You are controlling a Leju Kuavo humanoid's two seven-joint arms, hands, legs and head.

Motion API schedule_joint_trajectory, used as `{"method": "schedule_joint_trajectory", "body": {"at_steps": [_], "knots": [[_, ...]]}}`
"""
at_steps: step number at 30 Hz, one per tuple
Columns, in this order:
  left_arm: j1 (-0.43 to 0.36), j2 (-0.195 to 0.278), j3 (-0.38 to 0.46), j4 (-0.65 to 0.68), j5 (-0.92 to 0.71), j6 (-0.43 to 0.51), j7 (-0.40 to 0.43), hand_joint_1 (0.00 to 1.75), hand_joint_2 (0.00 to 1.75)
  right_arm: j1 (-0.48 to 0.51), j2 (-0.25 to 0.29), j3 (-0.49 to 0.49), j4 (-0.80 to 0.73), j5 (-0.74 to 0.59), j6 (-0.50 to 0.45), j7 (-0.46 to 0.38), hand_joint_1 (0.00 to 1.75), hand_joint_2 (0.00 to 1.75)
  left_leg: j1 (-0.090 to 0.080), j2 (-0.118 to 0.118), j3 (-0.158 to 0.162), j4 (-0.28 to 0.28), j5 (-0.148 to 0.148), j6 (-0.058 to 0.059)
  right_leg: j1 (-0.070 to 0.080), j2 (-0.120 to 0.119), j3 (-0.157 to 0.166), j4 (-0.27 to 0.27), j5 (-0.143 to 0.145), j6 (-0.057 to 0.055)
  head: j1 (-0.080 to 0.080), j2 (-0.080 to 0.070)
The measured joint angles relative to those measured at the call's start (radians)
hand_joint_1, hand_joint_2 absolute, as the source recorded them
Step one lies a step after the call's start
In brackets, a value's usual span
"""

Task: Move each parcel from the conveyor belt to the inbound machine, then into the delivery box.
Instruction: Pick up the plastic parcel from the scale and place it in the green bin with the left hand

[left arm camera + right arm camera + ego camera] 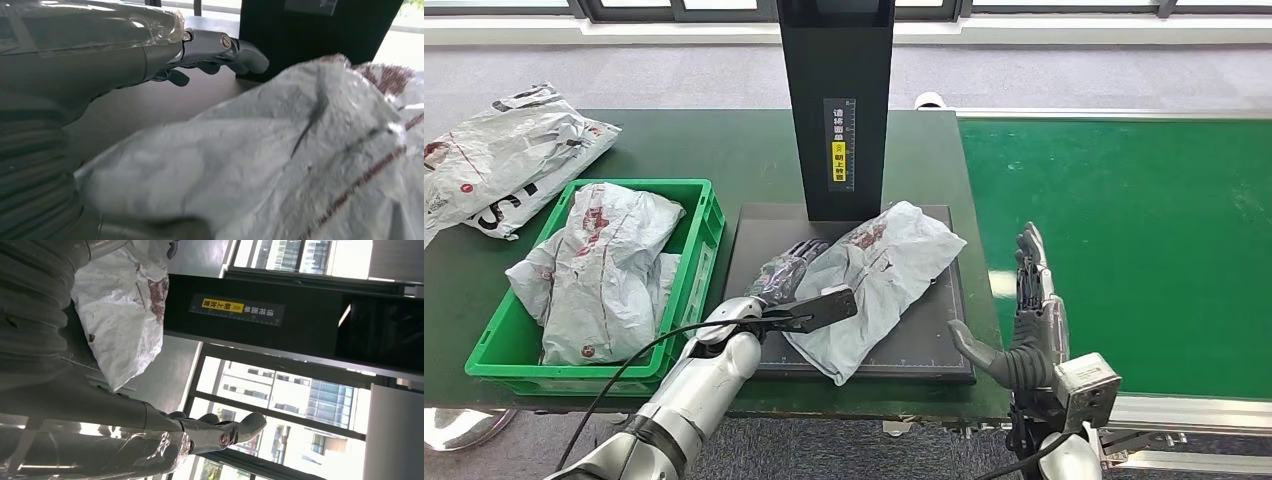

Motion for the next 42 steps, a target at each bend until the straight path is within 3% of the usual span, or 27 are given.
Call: {"method": "schedule_joint_trajectory", "body": {"at_steps": [27, 32, 36, 42], "knots": [[-0.061, -0.002, 0.0, 0.156, -0.012, 0.04, -0.015, 1.75, 1.75, -0.001, 0.0, 0.0, 0.043, -0.009, -0.05, -0.015, 0.0, 1.75, 0.0, 0.0, 0.0, 0.0, 0.0, 0.0, 0.0, 0.0, 0.0, 0.0, 0.0, 0.0, 0.0, 0.0], [-0.068, 0.001, 0.006, 0.166, 0.0, 0.102, -0.01, 1.75, 1.75, 0.001, 0.0, -0.004, 0.049, -0.012, -0.082, -0.023, 0.0, 1.75, 0.0, 0.0, 0.0, 0.0, 0.0, 0.0, 0.0, 0.0, 0.0, 0.0, 0.0, 0.0, 0.0, 0.0], [-0.062, 0.021, 0.045, 0.118, 0.04, 0.186, -0.009, 1.75, 1.75, 0.015, -0.001, -0.022, 0.049, -0.021, -0.107, -0.024, 0.0, 1.75, 0.0, 0.0, 0.0, 0.0, 0.0, 0.0, 0.0, 0.0, 0.0, 0.0, 0.0, 0.0, 0.0, 0.0], [0.0, 0.059, 0.12, -0.1, 0.054, 0.22, 0.012, 1.75, 1.75, 0.036, -0.002, -0.048, 0.05, -0.029, -0.122, -0.024, 0.0, 1.75, 0.0, 0.001, 0.0, 0.0, 0.0, 0.0, 0.0, 0.001, 0.0, 0.0, 0.0, 0.0, 0.0, 0.0]]}}
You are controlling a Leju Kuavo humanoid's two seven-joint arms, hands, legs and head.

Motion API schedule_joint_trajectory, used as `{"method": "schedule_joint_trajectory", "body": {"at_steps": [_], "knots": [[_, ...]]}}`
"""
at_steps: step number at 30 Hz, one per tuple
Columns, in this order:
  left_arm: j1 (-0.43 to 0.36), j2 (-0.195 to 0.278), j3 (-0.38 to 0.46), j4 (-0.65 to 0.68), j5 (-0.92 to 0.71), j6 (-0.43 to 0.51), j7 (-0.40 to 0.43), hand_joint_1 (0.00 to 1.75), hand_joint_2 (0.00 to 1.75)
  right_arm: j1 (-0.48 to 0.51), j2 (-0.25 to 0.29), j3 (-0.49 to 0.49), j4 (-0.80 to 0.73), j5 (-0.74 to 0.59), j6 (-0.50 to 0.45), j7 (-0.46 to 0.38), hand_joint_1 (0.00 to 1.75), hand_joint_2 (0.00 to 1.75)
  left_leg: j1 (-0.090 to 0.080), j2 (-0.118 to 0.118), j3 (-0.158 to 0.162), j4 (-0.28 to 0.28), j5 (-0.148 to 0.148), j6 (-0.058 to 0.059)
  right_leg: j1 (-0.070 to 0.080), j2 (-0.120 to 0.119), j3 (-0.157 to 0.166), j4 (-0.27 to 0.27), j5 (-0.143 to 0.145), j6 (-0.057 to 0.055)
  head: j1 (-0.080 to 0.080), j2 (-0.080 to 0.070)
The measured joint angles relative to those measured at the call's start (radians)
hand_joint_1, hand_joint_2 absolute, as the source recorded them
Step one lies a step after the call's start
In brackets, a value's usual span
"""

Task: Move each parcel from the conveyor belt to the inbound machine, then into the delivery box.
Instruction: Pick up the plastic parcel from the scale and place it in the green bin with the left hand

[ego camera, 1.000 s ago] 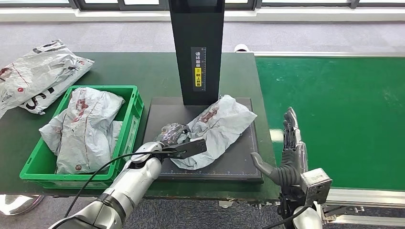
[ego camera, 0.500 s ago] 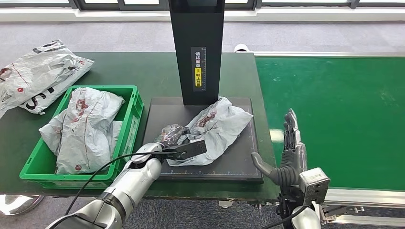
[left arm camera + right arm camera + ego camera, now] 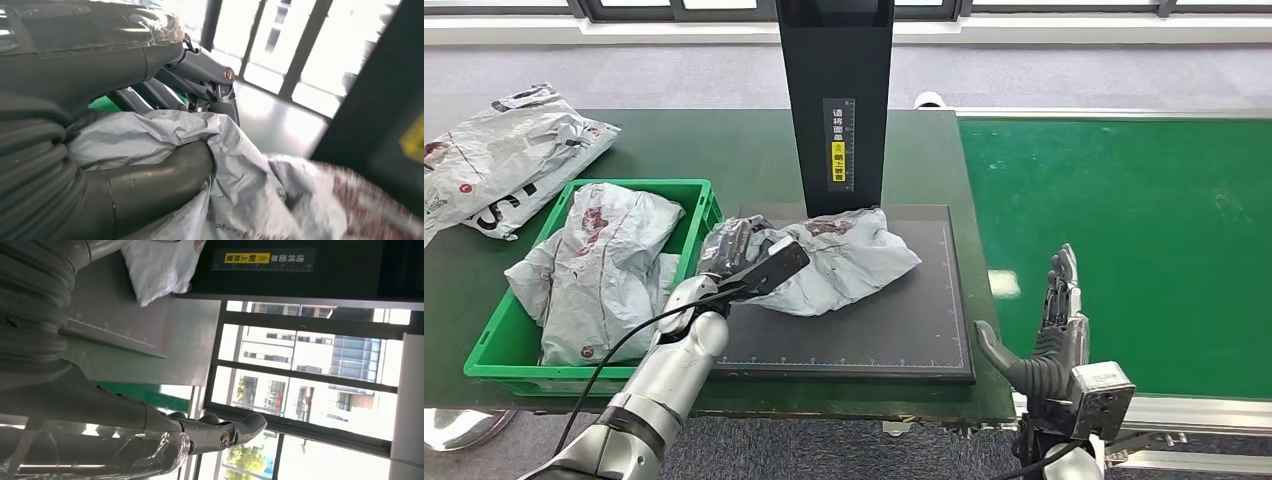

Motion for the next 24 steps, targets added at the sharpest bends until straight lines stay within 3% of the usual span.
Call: {"method": "schedule_joint_trajectory", "body": {"at_steps": [6, 15, 19, 24], "knots": [[0.06, 0.014, 0.044, -0.152, 0.02, 0.034, 0.005, 1.75, 1.75, 0.004, 0.0, -0.008, -0.001, 0.003, -0.018, 0.0, 0.0, 1.75, 0.0, 0.0, 0.0, 0.0, 0.0, 0.0, 0.0, 0.0, 0.0, 0.0, 0.0, 0.0, 0.0, 0.0], [0.249, 0.039, 0.179, -0.53, 0.109, 0.075, -0.002, 1.75, 1.75, 0.045, 0.011, -0.069, -0.049, 0.023, -0.03, 0.023, 0.0, 1.75, 0.0, 0.001, -0.001, 0.0, -0.001, 0.0, 0.0, 0.001, -0.001, 0.0, -0.001, 0.0, 0.0, 0.0], [0.298, 0.04, 0.227, -0.636, 0.107, 0.086, -0.007, 1.75, 1.75, 0.047, 0.017, -0.087, -0.059, 0.024, -0.025, 0.026, 0.0, 1.75, 0.0, 0.001, -0.001, 0.0, -0.001, 0.0, 0.0, 0.0, 0.0, 0.0, -0.002, 0.0, 0.0, 0.0], [0.347, 0.039, 0.271, -0.749, 0.101, 0.168, -0.018, 1.75, 1.75, 0.051, 0.022, -0.09, -0.06, 0.027, -0.023, 0.028, 0.0, 1.75, 0.0, 0.002, 0.0, 0.0, -0.001, 0.0, 0.0, 0.001, 0.0, 0.0, -0.001, 0.0, 0.0, 0.0]]}}
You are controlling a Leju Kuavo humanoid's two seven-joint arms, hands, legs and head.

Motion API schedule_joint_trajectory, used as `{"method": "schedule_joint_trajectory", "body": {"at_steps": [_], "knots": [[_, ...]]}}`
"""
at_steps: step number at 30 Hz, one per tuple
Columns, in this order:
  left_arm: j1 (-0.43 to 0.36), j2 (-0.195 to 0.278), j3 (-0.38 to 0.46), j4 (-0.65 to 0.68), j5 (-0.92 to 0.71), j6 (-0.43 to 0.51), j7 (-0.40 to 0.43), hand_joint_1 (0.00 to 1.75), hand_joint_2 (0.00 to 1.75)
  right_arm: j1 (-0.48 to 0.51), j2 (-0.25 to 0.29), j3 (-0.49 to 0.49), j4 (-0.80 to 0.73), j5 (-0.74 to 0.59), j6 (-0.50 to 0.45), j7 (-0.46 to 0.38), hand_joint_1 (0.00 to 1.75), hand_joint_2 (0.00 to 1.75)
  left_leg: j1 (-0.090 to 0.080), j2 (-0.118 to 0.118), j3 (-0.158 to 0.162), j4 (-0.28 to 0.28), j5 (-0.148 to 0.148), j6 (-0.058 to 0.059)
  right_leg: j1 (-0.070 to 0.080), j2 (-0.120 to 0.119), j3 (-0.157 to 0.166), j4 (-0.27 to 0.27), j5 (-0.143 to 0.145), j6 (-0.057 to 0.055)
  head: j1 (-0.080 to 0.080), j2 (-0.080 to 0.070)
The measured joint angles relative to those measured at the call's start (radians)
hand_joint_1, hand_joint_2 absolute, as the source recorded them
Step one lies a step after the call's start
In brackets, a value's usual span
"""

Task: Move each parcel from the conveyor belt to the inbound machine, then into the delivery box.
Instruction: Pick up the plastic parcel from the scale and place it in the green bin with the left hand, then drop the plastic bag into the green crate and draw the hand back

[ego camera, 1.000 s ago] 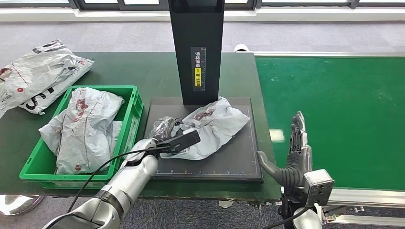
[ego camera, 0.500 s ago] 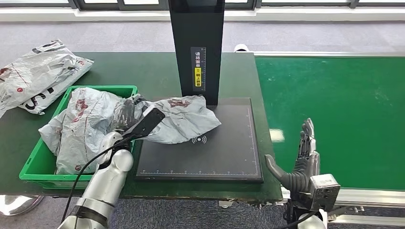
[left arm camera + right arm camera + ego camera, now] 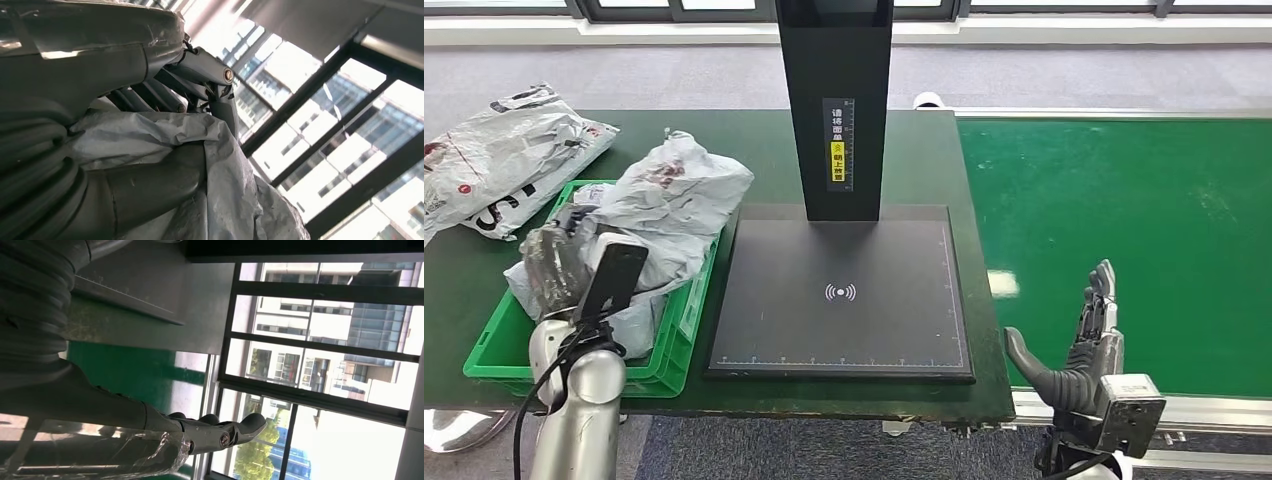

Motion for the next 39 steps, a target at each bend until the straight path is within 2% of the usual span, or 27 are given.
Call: {"method": "schedule_joint_trajectory", "body": {"at_steps": [4, 9, 14, 18, 25, 31, 39], "knots": [[0.03, -0.005, 0.046, -0.108, -0.061, 0.095, -0.001, 1.75, 1.75, 0.0, 0.004, 0.0, 0.0, 0.002, 0.005, 0.0, 0.0, 1.75, 0.0, 0.0, 0.0, 0.0, 0.0, 0.0, 0.0, 0.0, 0.0, 0.0, 0.0, 0.0, 0.0, 0.0], [0.03, -0.009, 0.12, -0.193, -0.173, 0.202, 0.013, 1.75, 1.75, -0.022, 0.004, 0.0, 0.006, 0.003, 0.012, 0.003, 0.0, 1.75, 0.0, 0.0, 0.0, 0.0, 0.0, 0.0, 0.0, 0.0, 0.0, 0.0, 0.0, 0.0, 0.0, 0.0], [0.006, -0.045, 0.237, -0.246, -0.324, 0.224, -0.019, 1.75, 1.75, -0.047, 0.004, 0.0, 0.021, 0.002, 0.013, 0.01, 0.0, 1.75, 0.0, 0.0, 0.0, 0.0, 0.0, 0.0, 0.0, -0.001, 0.001, 0.0, 0.0, 0.0, 0.0, 0.0], [-0.003, -0.064, 0.299, -0.25, -0.389, 0.224, 0.025, 1.75, 1.75, -0.057, 0.004, 0.0, 0.028, 0.002, 0.009, 0.012, 0.0, 1.75, 0.0, 0.0, 0.0, 0.0, 0.0, 0.0, 0.0, -0.001, 0.001, 0.0, 0.0, 0.0, 0.0, 0.0], [-0.014, -0.038, 0.317, -0.164, -0.422, 0.213, 0.14, 1.75, 1.75, -0.063, 0.004, 0.0, 0.031, -0.005, 0.0, 0.023, 0.0, 1.75, 0.0, 0.0, 0.0, 0.0, 0.0, 0.0, 0.0, -0.001, 0.0, 0.0, 0.0, 0.0, 0.0, 0.0], [-0.02, -0.005, 0.317, -0.078, -0.422, 0.197, 0.17, 1.75, 1.75, -0.063, 0.004, 0.0, 0.031, -0.007, -0.001, 0.028, 0.0, 1.75, 0.0, 0.0, 0.0, 0.0, 0.0, 0.0, 0.0, 0.0, 0.0, 0.0, 0.0, 0.0, 0.0, 0.0], [-0.026, 0.011, 0.317, -0.04, -0.422, 0.192, 0.175, 1.75, 1.75, -0.063, 0.004, 0.0, 0.031, -0.007, -0.001, 0.028, 0.0, 1.75, 0.0, 0.0, 0.0, 0.0, 0.0, 0.0, 0.0, 0.0, 0.0, 0.0, 0.0, 0.0, 0.0, 0.0]]}}
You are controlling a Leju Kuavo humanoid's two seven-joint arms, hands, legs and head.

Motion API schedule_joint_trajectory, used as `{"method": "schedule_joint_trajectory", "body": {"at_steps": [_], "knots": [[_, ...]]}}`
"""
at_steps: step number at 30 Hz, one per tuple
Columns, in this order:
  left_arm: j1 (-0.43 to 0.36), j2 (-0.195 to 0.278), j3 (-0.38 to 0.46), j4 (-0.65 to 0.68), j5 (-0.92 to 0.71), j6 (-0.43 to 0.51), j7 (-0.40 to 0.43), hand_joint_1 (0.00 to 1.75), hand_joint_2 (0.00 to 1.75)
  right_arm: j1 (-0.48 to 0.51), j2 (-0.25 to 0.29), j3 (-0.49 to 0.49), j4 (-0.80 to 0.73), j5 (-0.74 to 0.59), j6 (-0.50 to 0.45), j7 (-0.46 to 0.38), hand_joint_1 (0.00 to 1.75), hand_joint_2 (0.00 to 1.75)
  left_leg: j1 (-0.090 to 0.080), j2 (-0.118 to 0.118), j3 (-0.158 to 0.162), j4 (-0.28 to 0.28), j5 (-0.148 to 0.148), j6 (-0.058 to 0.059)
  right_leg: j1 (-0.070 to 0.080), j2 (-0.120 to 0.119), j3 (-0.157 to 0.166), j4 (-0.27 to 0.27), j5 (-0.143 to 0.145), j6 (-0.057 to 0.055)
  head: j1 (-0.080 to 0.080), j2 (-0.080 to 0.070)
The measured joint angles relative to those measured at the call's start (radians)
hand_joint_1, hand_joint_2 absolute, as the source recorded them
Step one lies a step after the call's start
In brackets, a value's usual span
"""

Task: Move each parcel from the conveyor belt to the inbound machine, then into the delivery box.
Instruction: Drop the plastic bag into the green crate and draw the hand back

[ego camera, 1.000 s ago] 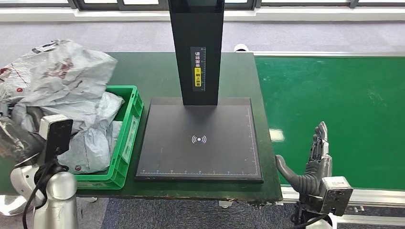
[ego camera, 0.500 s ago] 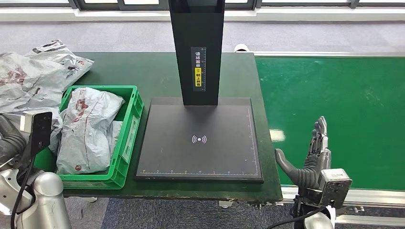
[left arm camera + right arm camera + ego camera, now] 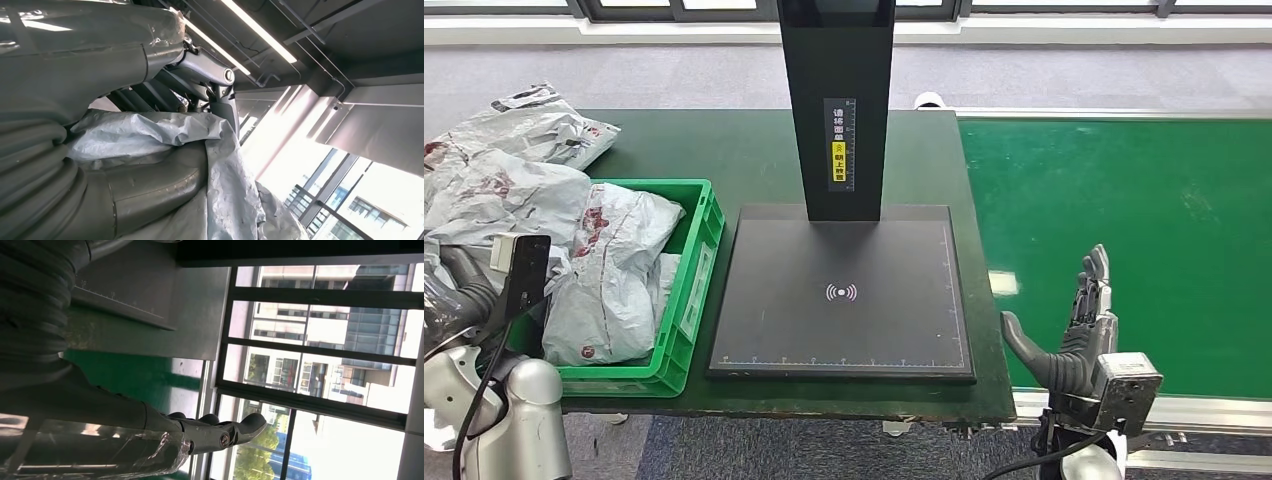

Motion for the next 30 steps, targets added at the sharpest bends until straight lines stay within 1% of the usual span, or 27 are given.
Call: {"method": "schedule_joint_trajectory", "body": {"at_steps": [3, 6, 8, 11, 17, 22, 25, 26, 29, 30], "knots": [[-0.008, 0.007, -0.007, 0.023, 0.003, -0.029, 0.009, 1.75, 1.75, 0.0, 0.0, 0.0, 0.0, -0.001, 0.0, 0.0, 0.0, 1.75, 0.0, 0.0, 0.0, 0.0, 0.0, 0.0, 0.0, 0.0, 0.0, 0.0, 0.0, 0.0, 0.0, 0.0], [-0.032, 0.02, -0.026, 0.099, 0.044, -0.064, -0.005, 1.75, 1.75, -0.002, 0.0, 0.0, 0.0, -0.002, 0.001, 0.0, 0.0, 1.75, 0.0, 0.0, 0.0, 0.0, 0.0, 0.0, 0.0, -0.001, 0.0, 0.0, 0.0, 0.0, 0.0, 0.0], [-0.058, 0.03, -0.044, 0.177, 0.112, -0.083, -0.035, 1.75, 1.75, -0.006, -0.001, 0.0, 0.003, -0.007, 0.001, -0.001, 0.0, 1.75, 0.0, 0.0, 0.0, 0.0, 0.001, 0.0, 0.0, -0.001, 0.0, 0.0, 0.001, 0.0, 0.0, 0.0], [-0.11, 0.05, -0.065, 0.328, 0.223, -0.098, -0.083, 1.75, 1.75, -0.021, -0.006, 0.0, 0.019, -0.019, 0.0, -0.005, 0.0, 1.75, 0.0, 0.0, 0.0, 0.0, 0.001, 0.0, 0.0, -0.001, 0.001, 0.0, 0.002, 0.0, 0.0, 0.0], [-0.189, 0.099, -0.068, 0.584, 0.416, -0.153, -0.177, 1.75, 1.75, -0.041, -0.024, 0.0, 0.053, -0.039, -0.013, -0.018, 0.0, 1.75, 0.0, -0.002, 0.001, 0.0, 0.002, 0.0, 0.0, -0.001, 0.002, 0.0, 0.002, 0.0, 0.0, 0.0], [-0.249, 0.148, -0.057, 0.762, 0.48, -0.159, -0.227, 1.75, 1.75, -0.055, -0.041, 0.002, 0.085, -0.054, -0.02, -0.023, 0.0, 1.75, -0.001, -0.01, 0.003, -0.001, 0.003, 0.001, 0.0, -0.01, 0.006, 0.0, -0.002, 0.001, 0.0, 0.0], [-0.279, 0.165, -0.052, 0.833, 0.489, -0.159, -0.24, 1.75, 1.75, -0.061, -0.049, 0.005, 0.101, -0.056, -0.021, -0.027, 0.0, 1.75, -0.001, -0.012, 0.006, -0.002, 0.004, 0.001, -0.001, -0.013, 0.01, 0.0, -0.002, 0.001, 0.0, 0.0], [-0.286, 0.168, -0.051, 0.849, 0.49, -0.158, -0.241, 1.35, 1.75, -0.062, -0.051, 0.006, 0.105, -0.056, -0.021, -0.029, 0.0, 1.75, -0.001, -0.012, 0.007, -0.002, 0.004, 0.001, -0.001, -0.013, 0.012, 0.0, -0.002, 0.0, 0.0, 0.0], [-0.303, 0.177, -0.048, 0.891, 0.48, -0.143, -0.226, 0.04, 1.75, -0.065, -0.057, 0.008, 0.12, -0.058, -0.023, -0.036, 0.0, 1.75, -0.001, -0.012, 0.008, -0.003, 0.003, 0.001, -0.001, -0.013, 0.016, 0.0, -0.002, -0.001, 0.0, 0.0], [-0.307, 0.18, -0.048, 0.904, 0.469, -0.133, -0.21, 0.0, 1.75, -0.067, -0.058, 0.009, 0.126, -0.059, -0.025, -0.038, 0.0, 1.75, -0.001, -0.012, 0.007, -0.004, 0.003, 0.0, -0.001, -0.013, 0.018, 0.0, -0.003, -0.002, 0.0, 0.0]]}}
